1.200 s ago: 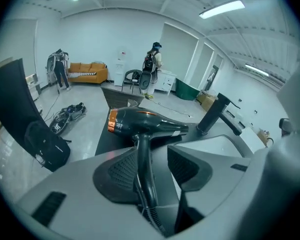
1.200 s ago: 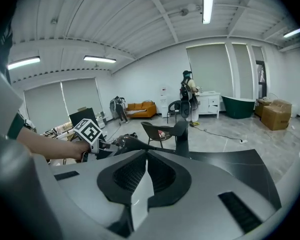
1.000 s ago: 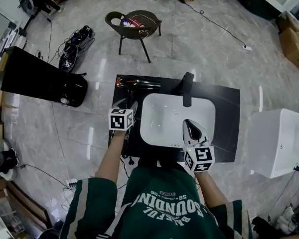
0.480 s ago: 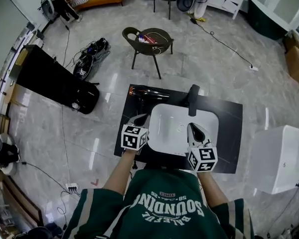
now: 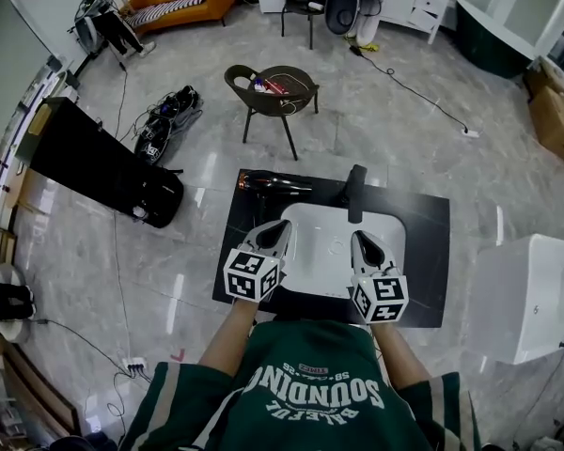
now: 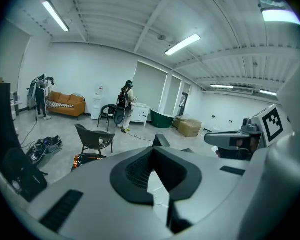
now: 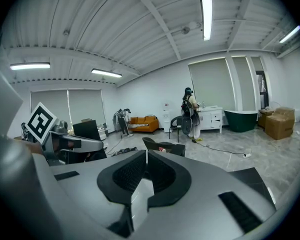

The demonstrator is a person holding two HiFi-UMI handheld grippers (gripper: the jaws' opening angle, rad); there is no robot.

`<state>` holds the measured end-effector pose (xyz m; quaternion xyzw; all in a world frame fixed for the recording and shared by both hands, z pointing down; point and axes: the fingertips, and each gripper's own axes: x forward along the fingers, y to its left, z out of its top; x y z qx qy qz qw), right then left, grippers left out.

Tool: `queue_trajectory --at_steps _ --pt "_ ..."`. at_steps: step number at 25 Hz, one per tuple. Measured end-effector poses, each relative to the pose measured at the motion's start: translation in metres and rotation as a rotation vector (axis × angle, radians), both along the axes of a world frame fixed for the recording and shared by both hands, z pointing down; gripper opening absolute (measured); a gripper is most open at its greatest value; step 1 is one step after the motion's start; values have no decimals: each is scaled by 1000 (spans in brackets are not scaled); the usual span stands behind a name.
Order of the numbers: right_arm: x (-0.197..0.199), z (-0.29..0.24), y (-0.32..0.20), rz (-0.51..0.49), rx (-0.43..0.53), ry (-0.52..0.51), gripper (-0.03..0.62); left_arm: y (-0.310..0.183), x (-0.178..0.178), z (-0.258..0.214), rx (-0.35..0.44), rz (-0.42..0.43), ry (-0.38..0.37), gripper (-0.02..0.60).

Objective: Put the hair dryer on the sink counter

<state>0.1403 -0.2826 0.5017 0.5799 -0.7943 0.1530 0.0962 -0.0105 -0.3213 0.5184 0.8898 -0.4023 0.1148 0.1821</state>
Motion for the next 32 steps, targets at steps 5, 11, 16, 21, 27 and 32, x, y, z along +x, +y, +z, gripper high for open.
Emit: queue_trajectory --at_steps 5,11,16,21,27,32 --pt "10 -5 2 20 8 10 44 -1 5 -2 0 -6 7 11" --pt "14 -13 2 30 27 16 44 -1 11 2 -17 9 -7 11" --pt "15 -16 3 38 21 28 44 0 14 -2 -13 23 2 11" --pt "13 -14 2 37 26 37 43 0 16 2 -17 41 2 11" --pt "10 -15 3 34 20 41 43 1 13 8 -47 37 6 11" --pt "7 -13 4 22 13 40 43 4 14 15 -73 53 5 11"
